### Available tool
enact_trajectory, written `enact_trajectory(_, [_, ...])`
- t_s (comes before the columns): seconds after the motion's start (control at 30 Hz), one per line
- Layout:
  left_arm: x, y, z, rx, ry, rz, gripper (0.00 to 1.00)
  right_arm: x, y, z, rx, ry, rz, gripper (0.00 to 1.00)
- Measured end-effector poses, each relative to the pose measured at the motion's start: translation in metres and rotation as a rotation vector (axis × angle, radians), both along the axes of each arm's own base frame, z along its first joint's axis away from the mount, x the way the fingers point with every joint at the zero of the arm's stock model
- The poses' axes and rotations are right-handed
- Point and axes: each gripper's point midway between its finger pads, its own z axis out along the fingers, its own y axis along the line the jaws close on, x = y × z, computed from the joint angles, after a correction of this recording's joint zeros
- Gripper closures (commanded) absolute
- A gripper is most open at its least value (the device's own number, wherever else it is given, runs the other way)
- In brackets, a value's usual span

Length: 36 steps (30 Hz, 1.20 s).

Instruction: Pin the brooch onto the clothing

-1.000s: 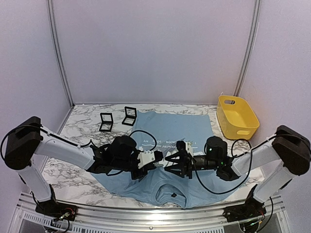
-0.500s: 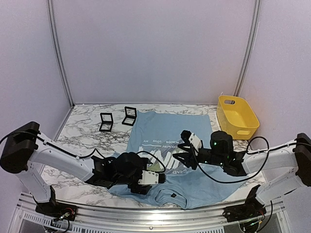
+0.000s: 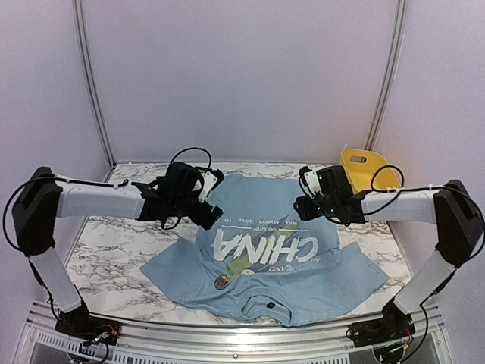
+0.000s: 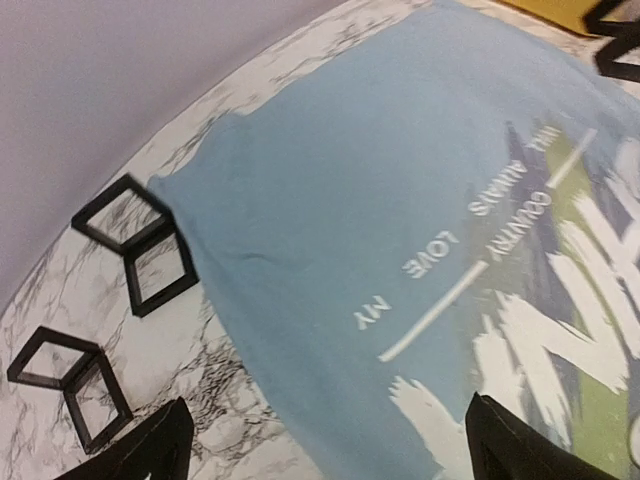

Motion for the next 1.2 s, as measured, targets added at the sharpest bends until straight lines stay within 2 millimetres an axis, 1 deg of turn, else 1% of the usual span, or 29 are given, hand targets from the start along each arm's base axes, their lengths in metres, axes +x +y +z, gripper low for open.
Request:
enact_trajectory(0.03, [0.020,0.010,-0.005,-0.007,0.026,0.072,0.01,0.010,-0.013,-0.008,-0.026,0.029,-0.050,0.38])
enact_trajectory(0.07, [0.033,0.015,-0.012,-0.006,0.044,0.115,0.01,0.020,-0.025,-0.016,-0.054,0.060,-0.097,0.37])
enact_trajectory(0.1, [0.045,0.017,-0.022,0.004,0.069,0.152,0.01,0.030,-0.036,-0.025,-0.080,0.092,-0.135,0.37])
enact_trajectory(0.13, [0.054,0.014,-0.032,0.016,0.091,0.174,0.01,0.037,-0.042,-0.033,-0.099,0.115,-0.160,0.37])
enact_trajectory(0.2, [0.066,0.005,-0.057,0.046,0.137,0.190,0.01,0.052,-0.056,-0.054,-0.146,0.175,-0.205,0.37])
enact_trajectory(0.27, [0.073,-0.001,-0.083,0.085,0.186,0.199,0.01,0.059,-0.066,-0.078,-0.184,0.240,-0.226,0.39])
enact_trajectory(0.3, [0.076,-0.003,-0.096,0.106,0.210,0.204,0.03,0.061,-0.070,-0.088,-0.199,0.268,-0.232,0.43])
enact_trajectory(0.33, [0.079,-0.005,-0.106,0.102,0.230,0.216,0.07,0.063,-0.073,-0.097,-0.200,0.296,-0.244,0.51])
enact_trajectory(0.37, [0.086,-0.010,-0.102,0.095,0.222,0.217,0.14,0.071,-0.073,-0.095,-0.199,0.293,-0.240,0.64])
enact_trajectory(0.43, [0.093,-0.010,-0.102,0.097,0.224,0.224,0.49,0.079,-0.072,-0.098,-0.192,0.303,-0.227,0.91])
enact_trajectory(0.47, [0.094,-0.009,-0.105,0.105,0.231,0.222,0.65,0.083,-0.071,-0.099,-0.182,0.309,-0.221,1.00])
enact_trajectory(0.53, [0.096,-0.012,-0.106,0.098,0.240,0.208,0.98,0.088,-0.070,-0.099,-0.156,0.319,-0.202,1.00])
enact_trajectory(0.57, [0.095,-0.012,-0.107,0.102,0.241,0.201,1.00,0.091,-0.070,-0.099,-0.148,0.322,-0.198,1.00])
enact_trajectory(0.63, [0.095,-0.012,-0.107,0.114,0.236,0.188,1.00,0.097,-0.075,-0.098,-0.139,0.323,-0.196,1.00])
enact_trajectory(0.7, [0.097,-0.011,-0.106,0.130,0.216,0.182,1.00,0.104,-0.086,-0.096,-0.136,0.318,-0.213,1.00])
enact_trajectory(0.77, [0.101,-0.011,-0.102,0.137,0.190,0.179,1.00,0.110,-0.095,-0.093,-0.137,0.309,-0.226,1.00])
enact_trajectory(0.83, [0.109,-0.011,-0.095,0.128,0.154,0.186,1.00,0.117,-0.099,-0.086,-0.141,0.285,-0.222,1.00])
enact_trajectory(0.93, [0.123,-0.006,-0.086,0.115,0.101,0.216,1.00,0.130,-0.095,-0.069,-0.134,0.222,-0.202,1.00])
enact_trajectory(1.03, [0.136,0.002,-0.074,0.090,0.045,0.258,1.00,0.137,-0.092,-0.050,-0.115,0.155,-0.188,1.00])
enact_trajectory(1.1, [0.139,0.009,-0.064,0.074,0.008,0.282,1.00,0.139,-0.090,-0.039,-0.103,0.117,-0.180,1.00])
enact_trajectory(1.2, [0.144,0.012,-0.049,0.054,-0.039,0.309,1.00,0.144,-0.089,-0.020,-0.094,0.058,-0.175,1.00])
